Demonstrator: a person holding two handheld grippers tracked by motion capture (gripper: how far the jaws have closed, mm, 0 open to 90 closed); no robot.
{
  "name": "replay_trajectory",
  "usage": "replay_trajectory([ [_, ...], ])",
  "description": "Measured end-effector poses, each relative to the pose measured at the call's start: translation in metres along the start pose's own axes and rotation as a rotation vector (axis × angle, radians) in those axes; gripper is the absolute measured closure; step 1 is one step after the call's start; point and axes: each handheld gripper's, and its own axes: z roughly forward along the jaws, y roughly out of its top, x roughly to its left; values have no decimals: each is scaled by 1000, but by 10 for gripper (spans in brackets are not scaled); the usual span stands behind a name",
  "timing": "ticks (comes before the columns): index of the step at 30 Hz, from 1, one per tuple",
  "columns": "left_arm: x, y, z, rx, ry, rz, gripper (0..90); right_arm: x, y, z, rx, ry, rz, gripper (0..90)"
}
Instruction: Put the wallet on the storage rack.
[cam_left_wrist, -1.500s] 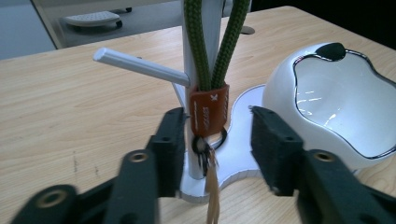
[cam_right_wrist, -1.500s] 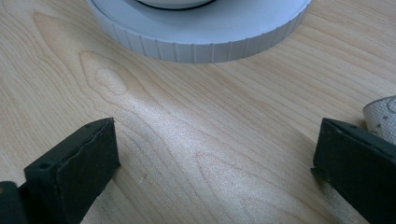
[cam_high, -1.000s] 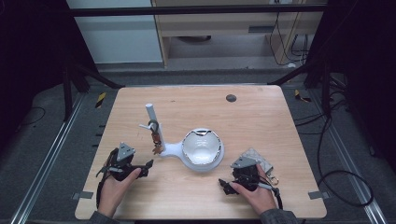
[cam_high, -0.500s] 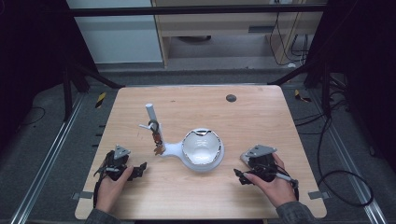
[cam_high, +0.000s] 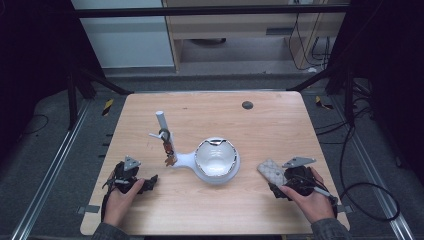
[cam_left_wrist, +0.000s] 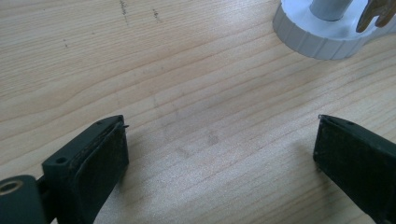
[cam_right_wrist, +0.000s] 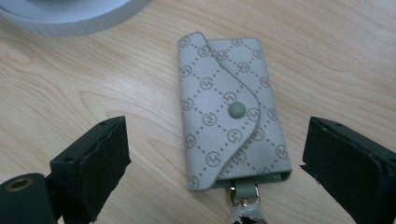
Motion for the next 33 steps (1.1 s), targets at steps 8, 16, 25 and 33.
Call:
replay_trajectory([
  [8,0,0,1,3,-1,2,11,-9,0,-5,41,16,23,100],
  [16,0,0,1,3,-1,3,11,-17,12,-4,125,57,26,220],
  [25,0,1,1,5,-3,5,7,-17,17,13,208,57,33,170],
  [33,-1,1,1,6,-3,4,0,-19,16,24,257,56,35,164],
])
